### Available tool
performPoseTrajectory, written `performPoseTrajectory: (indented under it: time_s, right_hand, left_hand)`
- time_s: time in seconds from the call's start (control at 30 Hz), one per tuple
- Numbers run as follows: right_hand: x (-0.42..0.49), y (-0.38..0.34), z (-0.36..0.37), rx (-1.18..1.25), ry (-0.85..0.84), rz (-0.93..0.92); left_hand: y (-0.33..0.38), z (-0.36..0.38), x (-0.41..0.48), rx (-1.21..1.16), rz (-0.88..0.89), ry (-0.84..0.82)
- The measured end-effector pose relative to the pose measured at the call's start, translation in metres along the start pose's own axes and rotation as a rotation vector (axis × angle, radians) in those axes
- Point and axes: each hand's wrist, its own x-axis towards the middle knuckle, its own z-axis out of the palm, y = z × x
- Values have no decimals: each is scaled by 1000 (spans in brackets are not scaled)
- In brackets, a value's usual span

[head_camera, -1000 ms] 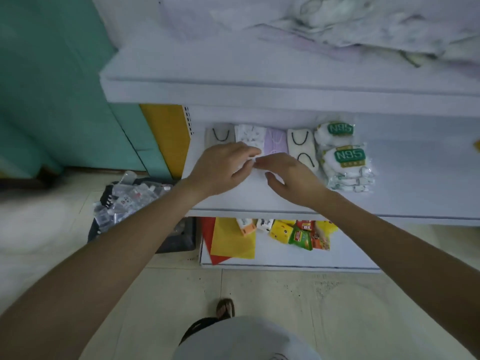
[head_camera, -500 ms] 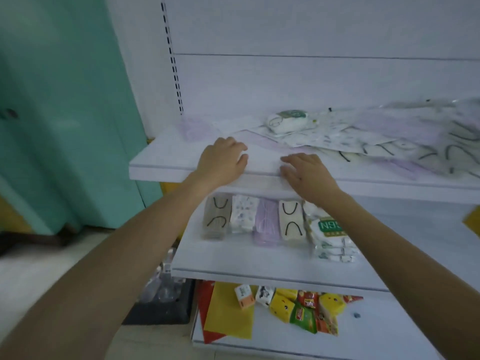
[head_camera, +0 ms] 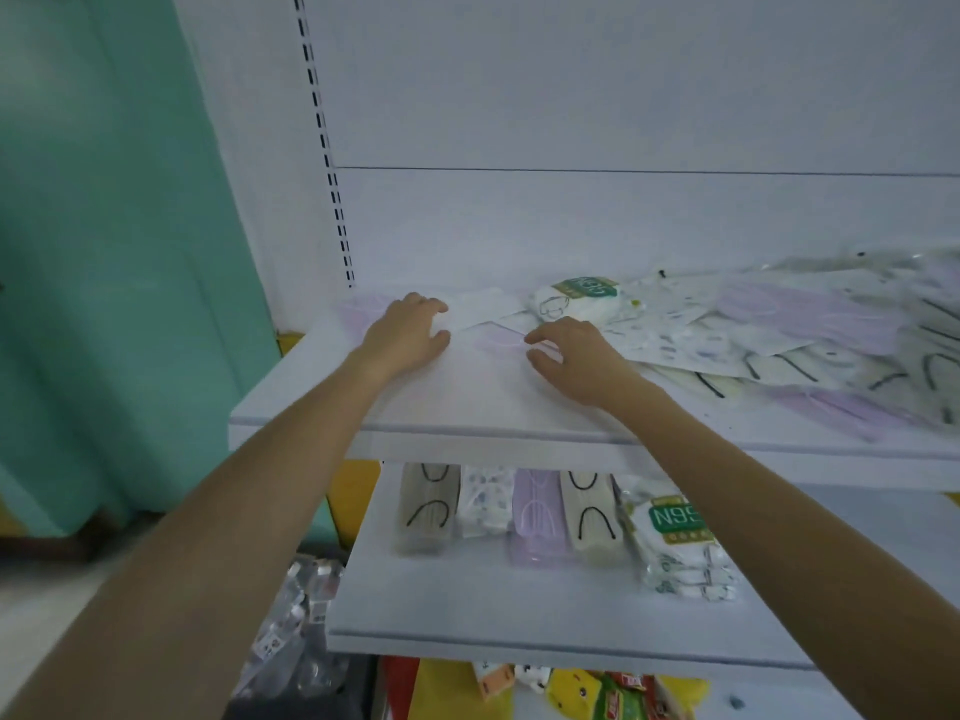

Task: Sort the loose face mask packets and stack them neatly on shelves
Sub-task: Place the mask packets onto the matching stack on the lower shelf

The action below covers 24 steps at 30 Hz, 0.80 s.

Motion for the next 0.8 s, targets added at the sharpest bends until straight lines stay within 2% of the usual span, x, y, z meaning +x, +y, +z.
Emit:
performPoseTrajectory:
  time_s: [0.13,0.27,0.37,0.5,0.57,0.63,0.73,0.8]
  right_hand:
    - [30,1,11,-15,26,52]
    - [49,13,18,-72,94,206]
    - [59,19,19,-115,146,287]
    - [58,21,26,-151,156,288]
    - [56,25,26,-228,171,271]
    - [55,27,23,-301,192,284]
    - [55,25,21,-335,128,313]
    - [55,23,21,-331,138,301]
  left_hand:
    - [-5,11,39,59,28,-122]
    - [-7,27,61,142,9,-202]
    - [-8,35,67,165,52,-79]
    - [-7,38,66,183,144,156]
    - [-10,37,66,50,106,266]
    - [-12,35,65,-189,47,369]
    - [-11,30,62,-532,-14,464]
    - [-9,28,60,-605,-3,493]
